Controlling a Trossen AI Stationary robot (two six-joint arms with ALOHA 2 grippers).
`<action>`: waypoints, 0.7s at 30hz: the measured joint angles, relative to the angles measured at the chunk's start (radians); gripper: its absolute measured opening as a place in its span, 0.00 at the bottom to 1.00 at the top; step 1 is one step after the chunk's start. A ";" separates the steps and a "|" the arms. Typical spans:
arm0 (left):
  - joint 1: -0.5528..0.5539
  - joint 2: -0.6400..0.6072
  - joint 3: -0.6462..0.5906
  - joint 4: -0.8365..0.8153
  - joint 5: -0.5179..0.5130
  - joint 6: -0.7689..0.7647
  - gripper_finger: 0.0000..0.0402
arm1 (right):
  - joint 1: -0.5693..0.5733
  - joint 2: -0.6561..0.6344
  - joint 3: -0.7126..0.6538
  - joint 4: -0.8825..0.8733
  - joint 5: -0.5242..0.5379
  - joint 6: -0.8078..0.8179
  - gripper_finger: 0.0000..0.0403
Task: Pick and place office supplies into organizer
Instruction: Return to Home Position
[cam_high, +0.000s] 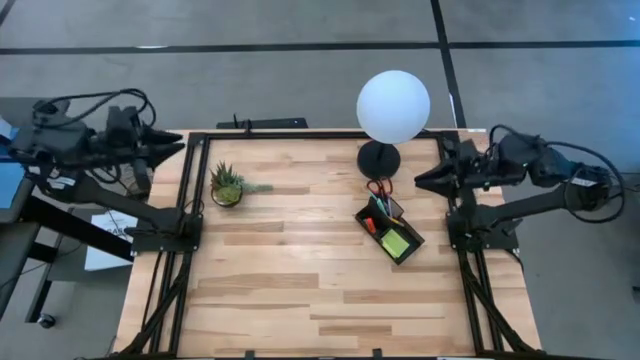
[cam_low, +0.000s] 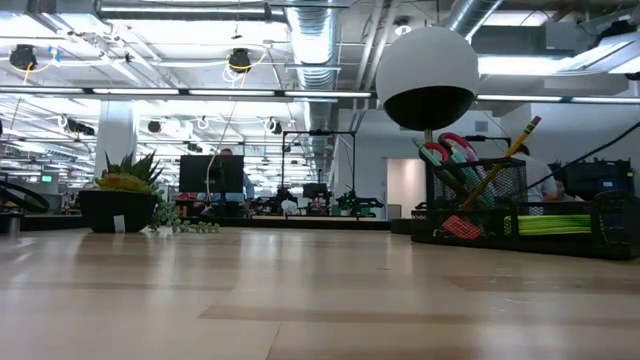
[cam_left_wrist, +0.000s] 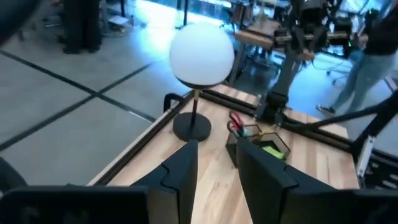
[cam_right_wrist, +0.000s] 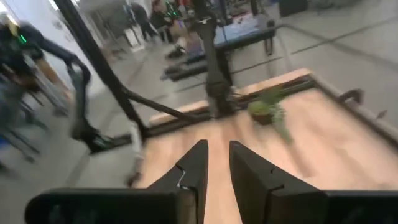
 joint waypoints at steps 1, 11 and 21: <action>0.000 -0.042 -0.054 0.027 -0.005 0.001 0.27 | 0.012 -0.001 -0.007 -0.008 0.030 -0.034 0.14; -0.001 -0.458 -0.687 0.494 0.091 0.168 0.27 | 0.029 -0.153 -0.314 0.373 0.037 -0.279 0.14; 0.000 -0.794 -0.998 0.704 0.125 0.143 0.27 | -0.011 -0.387 -0.674 0.657 -0.028 -0.195 0.14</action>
